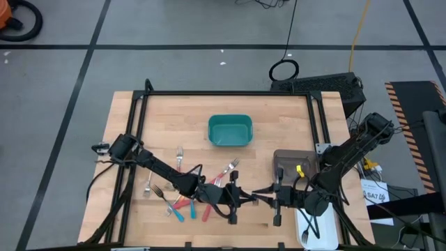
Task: Sort silverware by color (type)
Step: Put the blue fork into the white bin
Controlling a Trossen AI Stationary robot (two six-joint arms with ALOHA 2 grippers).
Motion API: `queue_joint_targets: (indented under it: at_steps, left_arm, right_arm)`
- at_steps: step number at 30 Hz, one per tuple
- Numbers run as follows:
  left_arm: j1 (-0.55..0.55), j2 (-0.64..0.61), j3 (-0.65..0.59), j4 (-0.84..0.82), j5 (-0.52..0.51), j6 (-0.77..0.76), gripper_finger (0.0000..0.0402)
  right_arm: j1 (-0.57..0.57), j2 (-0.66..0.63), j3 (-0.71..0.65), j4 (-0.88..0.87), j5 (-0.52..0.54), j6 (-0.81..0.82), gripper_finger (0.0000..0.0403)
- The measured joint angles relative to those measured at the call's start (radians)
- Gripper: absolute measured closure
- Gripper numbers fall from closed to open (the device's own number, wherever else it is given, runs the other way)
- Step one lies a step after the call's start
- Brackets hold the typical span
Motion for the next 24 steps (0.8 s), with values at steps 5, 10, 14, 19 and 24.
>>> queue_joint_targets:
  at_steps: [5,10,14,19,24]
  left_arm:
    - [0.0,0.0,0.0,-0.004,0.0,-0.021,0.0396]
    - [0.0,-0.001,0.0,-0.05,0.001,-0.035,0.0349]
    - [0.005,-0.002,0.0,-0.088,0.01,-0.071,0.0294]
    - [0.012,-0.002,0.004,-0.117,0.012,-0.102,0.0232]
    - [0.007,-0.002,0.061,-0.279,0.035,-0.098,0.021]
  right_arm:
    - [0.0,0.0,0.0,-0.01,-0.001,0.0,0.0392]
    - [0.0,0.001,0.0,-0.017,0.001,-0.001,0.0397]
    - [0.0,0.0,0.0,-0.02,0.002,-0.001,0.0397]
    - [0.001,-0.006,0.0,-0.029,0.001,0.007,0.0398]
    - [0.031,-0.055,0.0,-0.147,0.0,0.109,0.0398]
